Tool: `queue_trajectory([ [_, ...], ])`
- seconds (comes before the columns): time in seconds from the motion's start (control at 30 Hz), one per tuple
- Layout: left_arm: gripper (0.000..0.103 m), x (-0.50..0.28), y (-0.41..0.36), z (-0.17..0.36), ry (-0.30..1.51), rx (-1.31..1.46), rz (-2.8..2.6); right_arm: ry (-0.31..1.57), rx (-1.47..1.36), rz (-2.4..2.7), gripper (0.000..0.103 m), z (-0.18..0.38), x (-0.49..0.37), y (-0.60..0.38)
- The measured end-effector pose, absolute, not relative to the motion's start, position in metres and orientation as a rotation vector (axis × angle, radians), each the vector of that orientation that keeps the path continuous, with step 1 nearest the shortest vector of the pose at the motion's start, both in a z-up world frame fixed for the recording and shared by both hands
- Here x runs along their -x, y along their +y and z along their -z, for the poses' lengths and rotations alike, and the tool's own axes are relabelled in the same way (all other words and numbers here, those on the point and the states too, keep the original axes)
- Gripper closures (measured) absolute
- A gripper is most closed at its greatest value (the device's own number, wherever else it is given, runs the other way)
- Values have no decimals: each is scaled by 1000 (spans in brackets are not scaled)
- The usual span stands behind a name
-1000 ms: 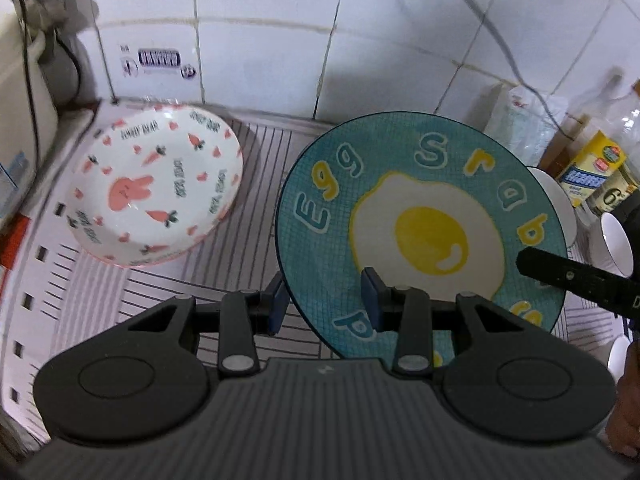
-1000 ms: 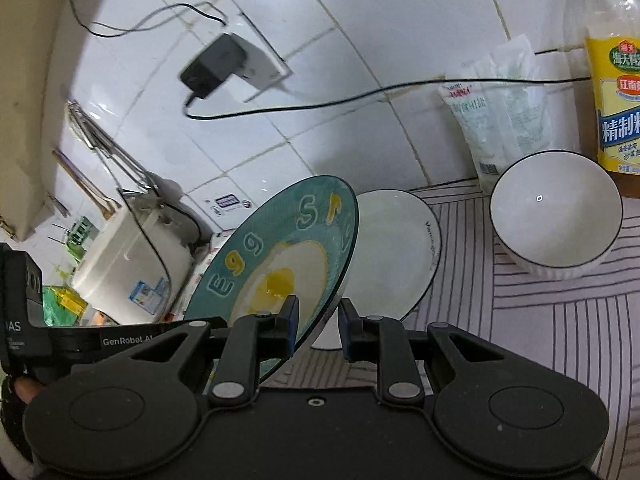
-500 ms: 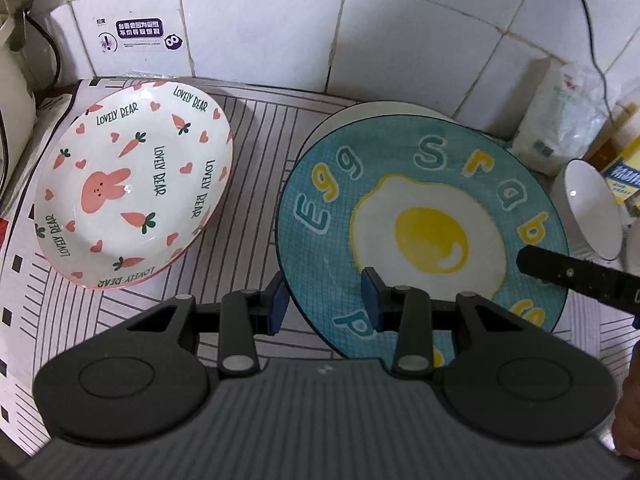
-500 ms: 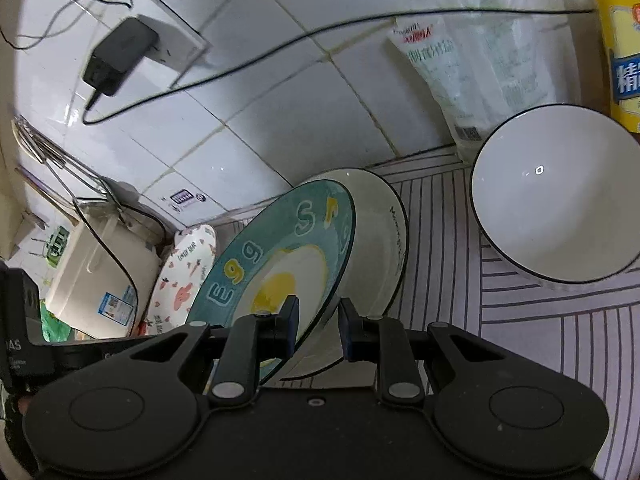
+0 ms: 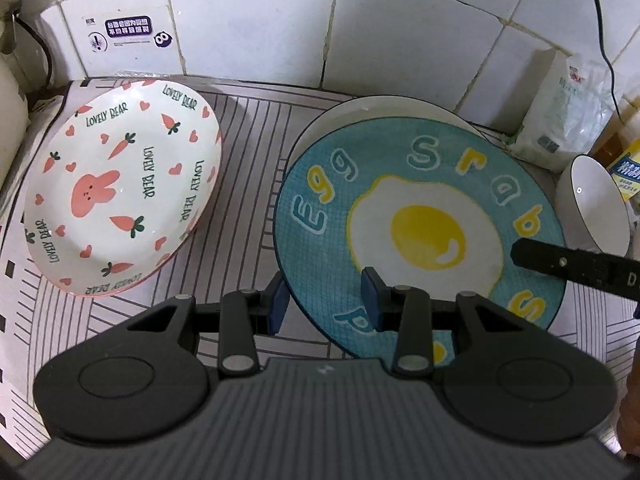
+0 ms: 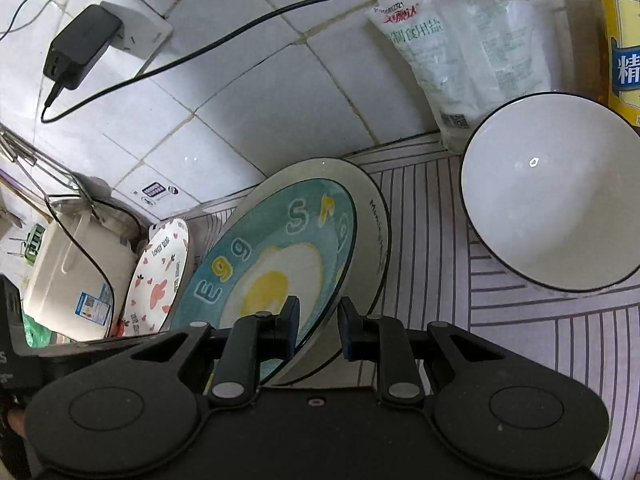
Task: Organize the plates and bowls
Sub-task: 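Lower the blue egg plate onto the white sun plate and release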
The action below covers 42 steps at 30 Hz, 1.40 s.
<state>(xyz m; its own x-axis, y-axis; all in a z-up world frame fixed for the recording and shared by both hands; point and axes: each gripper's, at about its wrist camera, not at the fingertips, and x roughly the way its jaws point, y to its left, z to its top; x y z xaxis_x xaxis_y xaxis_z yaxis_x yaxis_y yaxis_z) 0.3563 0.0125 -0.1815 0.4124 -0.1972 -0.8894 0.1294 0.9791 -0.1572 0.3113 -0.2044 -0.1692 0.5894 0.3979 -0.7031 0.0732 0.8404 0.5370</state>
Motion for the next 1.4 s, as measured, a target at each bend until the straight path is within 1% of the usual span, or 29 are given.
queue_trajectory([
  [0.17,66,-359,7,183,1135,41,204,952,-507,-157,79,170,-316,-199],
  [0.23,66,-360,8,183,1131,43,198,969,-436,-134,81,166,-319,-190],
  [0.3,66,-362,8,183,1136,38,193,1007,-357,-103,81,160,-326,-177],
  [0.4,66,-364,10,186,1153,57,183,1051,-281,-44,78,156,-336,-162],
  [0.47,66,-365,10,186,1157,60,179,1050,-203,-23,72,156,-340,-150],
  [0.53,66,-368,10,187,1167,68,179,1050,-156,-5,69,156,-341,-143],
  [0.83,67,-375,7,189,1238,58,182,1028,-39,30,66,152,-339,-133],
  [1.0,67,-372,5,193,1234,55,198,938,67,34,66,159,-325,-125],
  [1.17,66,-369,-3,194,1229,23,199,941,69,46,66,165,-323,-131],
  [1.23,67,-370,-2,195,1228,38,201,934,63,48,68,168,-322,-132],
  [1.4,68,-367,2,190,1222,62,202,913,40,35,68,169,-318,-136],
])
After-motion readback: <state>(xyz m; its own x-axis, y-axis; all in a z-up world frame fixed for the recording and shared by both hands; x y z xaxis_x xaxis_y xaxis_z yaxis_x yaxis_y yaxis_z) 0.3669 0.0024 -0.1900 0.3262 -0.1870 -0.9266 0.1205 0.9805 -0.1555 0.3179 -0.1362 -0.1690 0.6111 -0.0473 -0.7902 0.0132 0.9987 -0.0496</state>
